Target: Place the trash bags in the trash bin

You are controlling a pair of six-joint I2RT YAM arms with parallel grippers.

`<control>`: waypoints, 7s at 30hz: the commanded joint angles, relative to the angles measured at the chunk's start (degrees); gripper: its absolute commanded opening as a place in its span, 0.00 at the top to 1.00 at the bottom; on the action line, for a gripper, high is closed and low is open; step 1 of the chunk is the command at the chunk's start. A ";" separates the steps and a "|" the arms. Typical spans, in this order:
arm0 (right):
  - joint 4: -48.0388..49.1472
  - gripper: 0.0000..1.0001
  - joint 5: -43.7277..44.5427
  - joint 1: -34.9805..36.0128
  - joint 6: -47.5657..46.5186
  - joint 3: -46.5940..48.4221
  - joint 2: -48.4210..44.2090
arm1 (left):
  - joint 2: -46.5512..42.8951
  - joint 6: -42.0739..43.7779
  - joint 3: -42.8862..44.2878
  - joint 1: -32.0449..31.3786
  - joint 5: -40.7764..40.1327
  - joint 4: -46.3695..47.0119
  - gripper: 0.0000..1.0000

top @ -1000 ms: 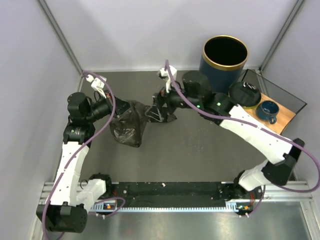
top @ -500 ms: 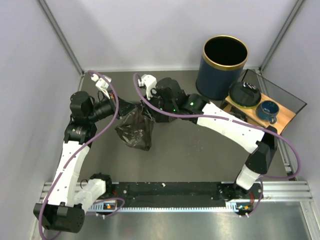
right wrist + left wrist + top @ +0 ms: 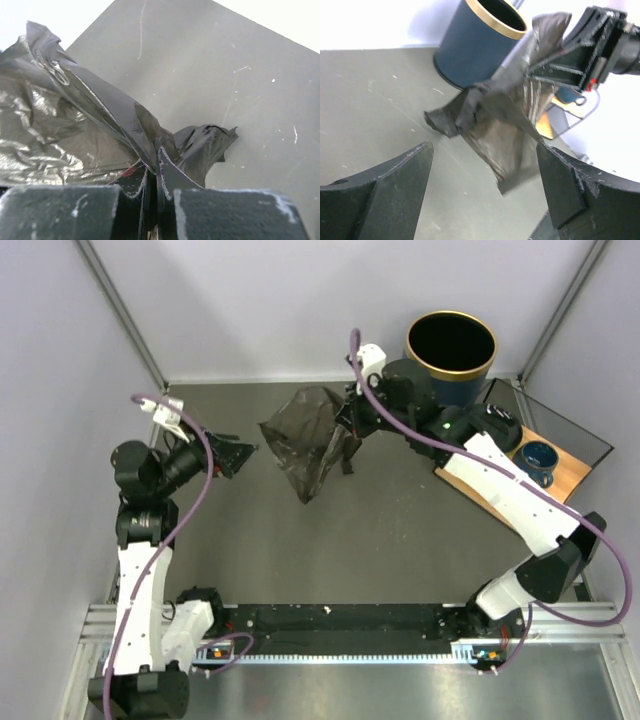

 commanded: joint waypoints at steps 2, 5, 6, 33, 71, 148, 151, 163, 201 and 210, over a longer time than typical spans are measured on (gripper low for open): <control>1.39 1.00 1.14 -1.45 3.46 -1.74 -4.71 | -8.24 -16.95 -12.11 0.94 6.02 20.45 0.08; 2.44 1.00 1.84 -1.37 3.72 -2.27 -5.15 | -7.91 -23.03 -16.61 -0.29 8.48 29.15 0.03; 2.97 1.00 1.76 -1.45 3.64 -2.45 -5.06 | -7.56 -23.67 -17.14 -2.12 8.14 29.63 0.01; -3.00 0.01 -13.27 -4.36 -4.87 -10.90 -13.42 | 2.98 4.52 -5.82 -9.96 6.10 8.13 1.00; -15.05 1.00 -13.80 3.47 -13.33 13.90 3.29 | 2.81 18.60 -6.95 -14.79 5.93 -2.54 0.23; 0.08 1.00 -14.23 -1.63 -25.72 -31.88 -7.01 | 18.45 66.58 -7.38 -30.08 -16.30 -35.31 1.00; -5.98 1.00 -19.41 -1.63 -23.62 -30.94 -5.86 | 16.54 69.40 -8.01 -30.26 -13.23 -38.38 1.00; 1.90 1.00 -30.68 -17.56 3.19 11.37 -4.08 | 16.36 20.54 22.33 -2.31 2.86 -3.04 1.00; -22.86 1.00 -29.43 -6.82 -19.21 -21.97 2.16 | 30.50 44.59 10.26 -17.08 2.21 -56.88 1.00; -10.01 1.00 -41.93 -19.08 2.89 34.94 3.01 | 13.73 -3.78 36.26 5.31 15.84 9.26 1.00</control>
